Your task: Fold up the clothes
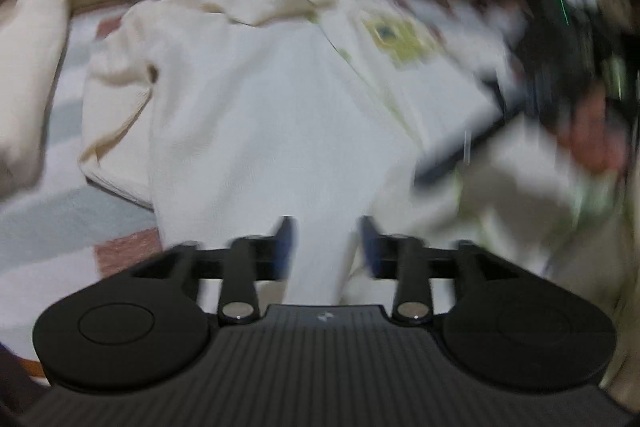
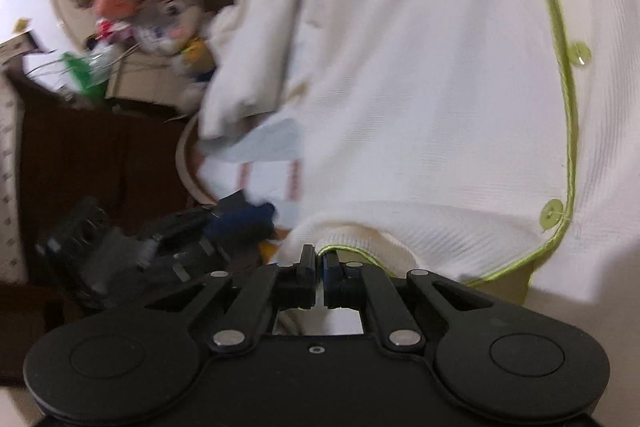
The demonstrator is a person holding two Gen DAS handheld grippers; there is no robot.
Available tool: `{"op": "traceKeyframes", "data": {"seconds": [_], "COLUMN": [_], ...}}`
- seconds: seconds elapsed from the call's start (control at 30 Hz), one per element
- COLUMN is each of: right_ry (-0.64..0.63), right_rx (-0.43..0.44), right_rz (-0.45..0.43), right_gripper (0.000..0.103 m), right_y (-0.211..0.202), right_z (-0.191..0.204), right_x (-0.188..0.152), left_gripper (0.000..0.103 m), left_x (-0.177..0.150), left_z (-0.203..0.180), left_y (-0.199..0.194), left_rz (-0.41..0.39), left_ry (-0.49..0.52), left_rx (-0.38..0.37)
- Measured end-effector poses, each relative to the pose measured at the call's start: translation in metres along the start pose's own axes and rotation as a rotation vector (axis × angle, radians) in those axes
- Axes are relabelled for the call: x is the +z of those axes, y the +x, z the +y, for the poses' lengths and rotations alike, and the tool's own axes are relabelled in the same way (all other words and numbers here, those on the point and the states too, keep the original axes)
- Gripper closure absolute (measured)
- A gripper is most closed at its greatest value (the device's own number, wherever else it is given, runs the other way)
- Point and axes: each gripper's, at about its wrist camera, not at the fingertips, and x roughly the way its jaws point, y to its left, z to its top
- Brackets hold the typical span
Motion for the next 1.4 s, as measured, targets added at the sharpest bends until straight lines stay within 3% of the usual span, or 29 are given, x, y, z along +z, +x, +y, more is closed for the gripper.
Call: {"op": "traceKeyframes", "data": {"seconds": [0.07, 0.13, 0.23, 0.3, 0.37, 0.43, 0.5, 0.53, 0.63, 0.67, 0.73, 0.8, 0.83, 0.87, 1.07, 1.2, 1.27, 1.3, 1.33, 1.37, 1.4], "right_ry": [-0.013, -0.025, -0.039, -0.046, -0.082, -0.244, -0.388, -0.394, -0.357, -0.358, -0.360, -0.335, -0.320, -0.295, -0.322, -0.332, -0.328, -0.329, -0.331, -0.333, -0.338], "right_rx": [-0.005, -0.023, -0.048, -0.051, -0.053, -0.164, -0.251, -0.235, -0.077, -0.039, -0.111, -0.169, -0.193, -0.191, -0.200, -0.225, -0.217, -0.207, -0.201, -0.199, -0.213], "right_rz": [0.041, 0.081, 0.125, 0.144, 0.173, 0.204, 0.248, 0.275, 0.340, 0.364, 0.421, 0.428, 0.427, 0.416, 0.381, 0.368, 0.337, 0.321, 0.309, 0.301, 0.302], "right_gripper": [0.097, 0.097, 0.097, 0.097, 0.097, 0.097, 0.097, 0.097, 0.097, 0.097, 0.097, 0.097, 0.097, 0.097, 0.097, 0.097, 0.097, 0.097, 0.097, 0.097, 0.097], "right_y": [-0.010, -0.018, -0.026, -0.036, -0.041, -0.042, -0.041, -0.042, -0.049, -0.051, -0.044, -0.038, -0.036, -0.037, -0.048, -0.053, -0.064, -0.065, -0.067, -0.069, -0.071], "right_z": [0.008, 0.014, 0.015, 0.009, 0.006, 0.009, 0.014, 0.013, 0.014, 0.013, 0.001, -0.017, -0.027, -0.032, -0.025, -0.018, -0.015, -0.013, -0.012, -0.010, -0.010], "right_x": [0.000, -0.002, -0.007, -0.009, -0.008, -0.009, -0.018, -0.022, -0.034, -0.039, -0.050, -0.056, -0.059, -0.058, -0.057, -0.063, -0.064, -0.065, -0.065, -0.065, -0.063], "left_gripper": [0.050, 0.048, 0.049, 0.059, 0.090, 0.102, 0.102, 0.102, 0.102, 0.101, 0.096, 0.084, 0.070, 0.064, 0.055, 0.044, 0.044, 0.047, 0.088, 0.101, 0.101], "left_x": [-0.011, -0.025, -0.030, -0.028, -0.030, -0.033, -0.034, -0.035, -0.040, -0.041, -0.040, -0.038, -0.036, -0.034, -0.015, -0.010, -0.012, -0.013, -0.012, -0.010, -0.009], "left_z": [-0.019, -0.030, -0.028, -0.020, -0.014, -0.009, -0.007, -0.006, -0.003, 0.000, 0.008, 0.016, 0.019, 0.023, 0.061, 0.072, 0.074, 0.071, 0.067, 0.059, 0.052], "left_y": [0.000, 0.007, 0.011, 0.013, 0.018, 0.023, 0.020, 0.016, -0.001, -0.006, -0.013, -0.015, -0.013, -0.011, 0.027, 0.055, 0.061, 0.060, 0.058, 0.055, 0.053], "left_rz": [0.060, 0.109, 0.151, 0.191, 0.232, 0.288, 0.332, 0.350, 0.387, 0.380, 0.354, 0.316, 0.297, 0.278, 0.232, 0.260, 0.274, 0.265, 0.267, 0.280, 0.292], "left_ry": [0.110, 0.155, 0.126, 0.084, 0.055, 0.035, 0.037, 0.049, 0.066, 0.048, -0.006, -0.064, -0.102, -0.144, -0.378, -0.368, -0.371, -0.367, -0.343, -0.301, -0.260], "left_rx": [0.072, 0.137, 0.163, 0.126, 0.073, 0.040, 0.009, 0.009, 0.026, 0.031, 0.045, 0.066, 0.074, 0.069, -0.020, 0.018, 0.044, 0.030, 0.029, 0.042, 0.054]}}
